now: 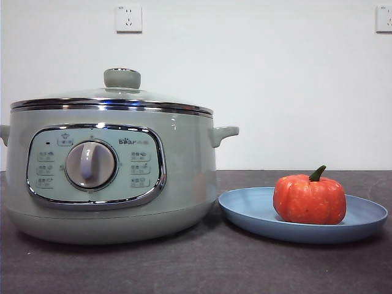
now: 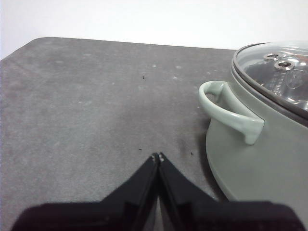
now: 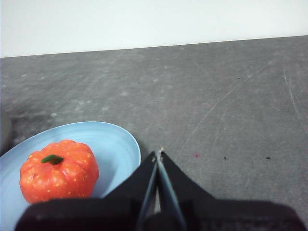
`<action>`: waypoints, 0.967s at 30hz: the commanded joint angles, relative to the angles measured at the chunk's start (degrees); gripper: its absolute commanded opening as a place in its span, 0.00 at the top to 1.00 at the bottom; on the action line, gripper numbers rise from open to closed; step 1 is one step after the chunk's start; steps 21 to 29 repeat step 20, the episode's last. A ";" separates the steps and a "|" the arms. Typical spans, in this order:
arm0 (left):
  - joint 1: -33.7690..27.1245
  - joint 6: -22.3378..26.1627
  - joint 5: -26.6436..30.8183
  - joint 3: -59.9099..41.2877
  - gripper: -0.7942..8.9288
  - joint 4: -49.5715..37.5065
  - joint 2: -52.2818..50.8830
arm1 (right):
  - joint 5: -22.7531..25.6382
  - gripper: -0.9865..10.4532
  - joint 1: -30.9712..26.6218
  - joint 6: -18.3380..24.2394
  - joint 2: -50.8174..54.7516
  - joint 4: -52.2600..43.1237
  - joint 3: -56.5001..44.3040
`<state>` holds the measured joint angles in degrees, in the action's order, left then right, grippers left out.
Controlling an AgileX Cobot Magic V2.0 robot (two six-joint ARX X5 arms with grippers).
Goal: Take the pumpkin out from the steamer,put the pumpkin in the blue plate,close the lid
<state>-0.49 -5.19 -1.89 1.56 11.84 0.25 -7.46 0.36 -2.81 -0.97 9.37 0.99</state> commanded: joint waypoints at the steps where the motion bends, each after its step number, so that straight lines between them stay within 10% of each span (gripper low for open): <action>1: -0.22 -0.26 0.15 -0.61 0.92 0.35 0.02 | 0.17 0.91 0.09 -0.50 0.22 0.50 -0.57; 29: -0.22 -0.26 0.15 1.51 0.92 5.07 0.02 | 0.17 0.91 0.09 -0.50 0.22 0.50 -0.57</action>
